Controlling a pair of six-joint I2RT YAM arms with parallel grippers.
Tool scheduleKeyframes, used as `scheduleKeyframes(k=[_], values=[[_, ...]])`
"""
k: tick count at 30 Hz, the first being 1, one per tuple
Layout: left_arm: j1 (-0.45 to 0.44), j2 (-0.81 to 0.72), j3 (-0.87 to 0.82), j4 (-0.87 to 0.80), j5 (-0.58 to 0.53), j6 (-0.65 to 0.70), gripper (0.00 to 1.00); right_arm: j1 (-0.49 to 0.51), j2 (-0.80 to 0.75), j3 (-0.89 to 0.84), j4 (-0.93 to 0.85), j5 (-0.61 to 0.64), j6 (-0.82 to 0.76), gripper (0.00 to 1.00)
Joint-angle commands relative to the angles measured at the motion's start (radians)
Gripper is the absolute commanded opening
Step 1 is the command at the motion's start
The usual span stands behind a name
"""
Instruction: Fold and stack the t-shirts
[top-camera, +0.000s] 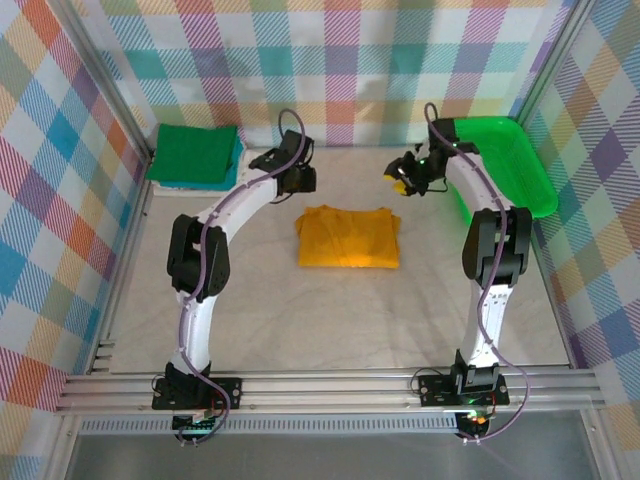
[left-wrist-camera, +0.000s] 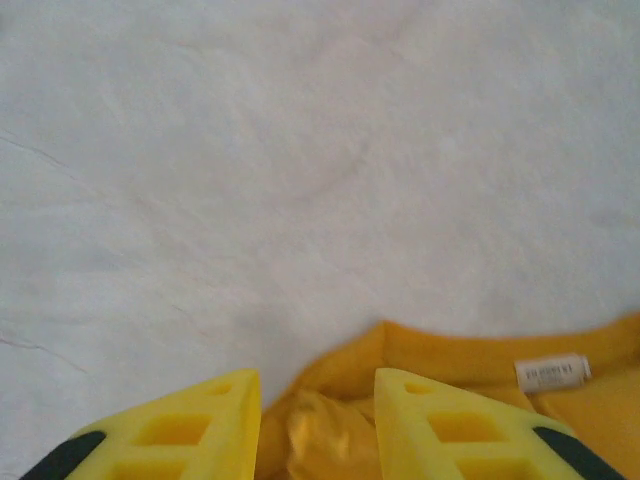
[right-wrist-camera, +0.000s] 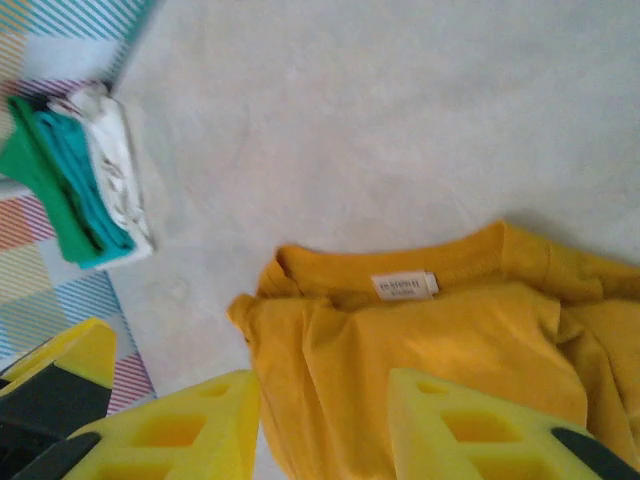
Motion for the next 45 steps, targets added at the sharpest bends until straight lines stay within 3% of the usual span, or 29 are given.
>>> scheduleKeyframes(k=[1, 3, 6, 8, 10, 15, 19, 24, 31, 36, 38, 45], values=[[-0.034, -0.173, -0.097, -0.025, -0.092, -0.040, 0.40, 0.020, -0.155, -0.136, 0.063, -0.086, -0.012, 0.39], [-0.076, -0.289, -0.285, 0.090, -0.060, -0.067, 0.41, 0.045, -0.306, -0.360, 0.219, -0.098, -0.012, 0.36], [-0.153, -0.385, -0.530, 0.327, 0.057, -0.103, 0.31, 0.102, -0.458, -0.625, 0.378, -0.109, 0.002, 0.09], [-0.182, -0.373, -0.596, 0.417, 0.124, -0.142, 0.28, 0.146, -0.482, -0.685, 0.407, -0.107, -0.020, 0.04], [-0.193, -0.318, -0.624, 0.494, 0.143, -0.154, 0.28, 0.169, -0.457, -0.720, 0.447, -0.102, -0.032, 0.02], [-0.184, -0.115, -0.590, 0.529, 0.123, -0.147, 0.24, 0.174, -0.284, -0.724, 0.550, -0.082, -0.022, 0.00], [-0.174, -0.041, -0.637, 0.560, 0.108, -0.203, 0.24, 0.174, -0.166, -0.735, 0.560, -0.013, -0.022, 0.00], [-0.174, -0.124, -0.729, 0.587, 0.085, -0.248, 0.35, 0.174, -0.113, -0.745, 0.558, -0.014, 0.003, 0.00], [-0.155, -0.354, -0.793, 0.478, -0.043, -0.268, 0.51, 0.174, -0.168, -0.737, 0.502, 0.013, -0.017, 0.00], [-0.063, -0.367, -0.802, 0.417, 0.150, -0.372, 0.59, 0.174, -0.149, -0.743, 0.516, -0.010, -0.006, 0.00], [-0.062, -0.351, -0.783, 0.386, 0.171, -0.372, 0.68, 0.174, -0.137, -0.742, 0.521, -0.012, -0.004, 0.00], [-0.062, -0.253, -0.738, 0.357, 0.197, -0.396, 0.77, 0.177, -0.121, -0.744, 0.543, -0.023, 0.005, 0.00]])
